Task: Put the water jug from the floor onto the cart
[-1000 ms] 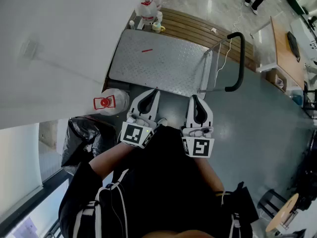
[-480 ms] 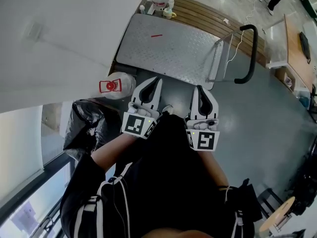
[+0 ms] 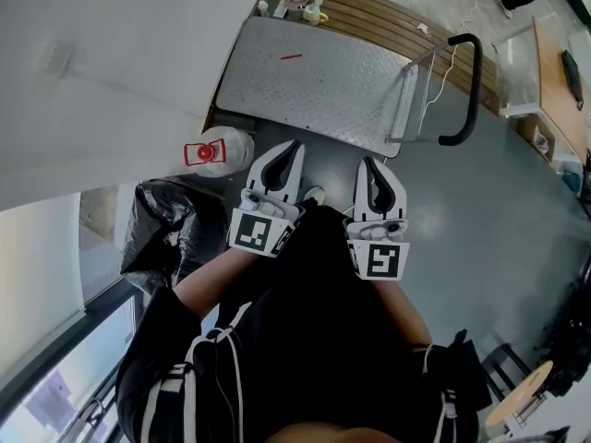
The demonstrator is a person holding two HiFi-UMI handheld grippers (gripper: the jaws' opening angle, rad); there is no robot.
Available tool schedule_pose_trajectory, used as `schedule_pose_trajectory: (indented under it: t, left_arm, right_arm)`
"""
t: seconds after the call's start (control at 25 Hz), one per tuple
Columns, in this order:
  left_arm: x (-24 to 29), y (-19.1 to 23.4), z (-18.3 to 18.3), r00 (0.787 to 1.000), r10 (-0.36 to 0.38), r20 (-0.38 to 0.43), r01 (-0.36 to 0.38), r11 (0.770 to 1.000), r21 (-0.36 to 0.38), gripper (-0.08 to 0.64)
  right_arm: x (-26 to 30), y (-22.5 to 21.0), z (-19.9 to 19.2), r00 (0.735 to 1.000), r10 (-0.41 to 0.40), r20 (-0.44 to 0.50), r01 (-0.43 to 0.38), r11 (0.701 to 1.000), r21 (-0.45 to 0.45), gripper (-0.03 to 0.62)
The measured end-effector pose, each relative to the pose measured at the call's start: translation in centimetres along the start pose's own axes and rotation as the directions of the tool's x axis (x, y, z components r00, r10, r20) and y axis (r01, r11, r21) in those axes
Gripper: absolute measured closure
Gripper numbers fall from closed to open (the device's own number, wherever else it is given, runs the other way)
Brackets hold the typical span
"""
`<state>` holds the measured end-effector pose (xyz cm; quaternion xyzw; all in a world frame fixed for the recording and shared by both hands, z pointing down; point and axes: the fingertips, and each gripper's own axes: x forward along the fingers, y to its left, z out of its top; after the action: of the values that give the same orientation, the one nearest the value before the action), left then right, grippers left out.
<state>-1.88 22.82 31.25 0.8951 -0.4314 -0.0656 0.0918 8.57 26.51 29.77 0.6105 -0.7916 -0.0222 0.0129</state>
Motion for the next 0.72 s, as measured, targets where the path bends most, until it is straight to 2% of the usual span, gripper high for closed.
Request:
schedule_pose_trajectory:
  t: [0.12, 0.24, 0.48, 0.72]
  left_arm:
    - [-0.8, 0.3, -0.6, 1.000, 0.023, -0.004, -0.023, 1.000, -0.007, 0.541]
    - [-1.4, 0.4, 0.1, 1.000, 0.012, 0.016, -0.012, 1.000, -0.002, 0.541]
    - [-0.8, -0.5, -0.1, 1.000, -0.005, -0.014, 0.005, 1.000, 0.021, 0.541]
    - [0.7, 0.2, -0.7, 0.999, -0.017, -0.041, 0.017, 1.000, 0.004, 0.541]
  right_arm:
    - [-0.7, 0.0, -0.2, 0.999, -0.007, 0.034, 0.007, 1.000, 0.002, 0.572]
    - [-1.3, -0.4, -1.2, 1.000, -0.009, 0.014, 0.008, 0.998, 0.058, 0.572]
    - [-1.3, -0.2, -0.2, 0.998, -0.007, 0.065, 0.003, 0.998, 0.058, 0.572]
    - [-0.7, -1.3, -1.5, 0.998, -0.055, 0.018, 0.054, 0.995, 0.082, 0.572]
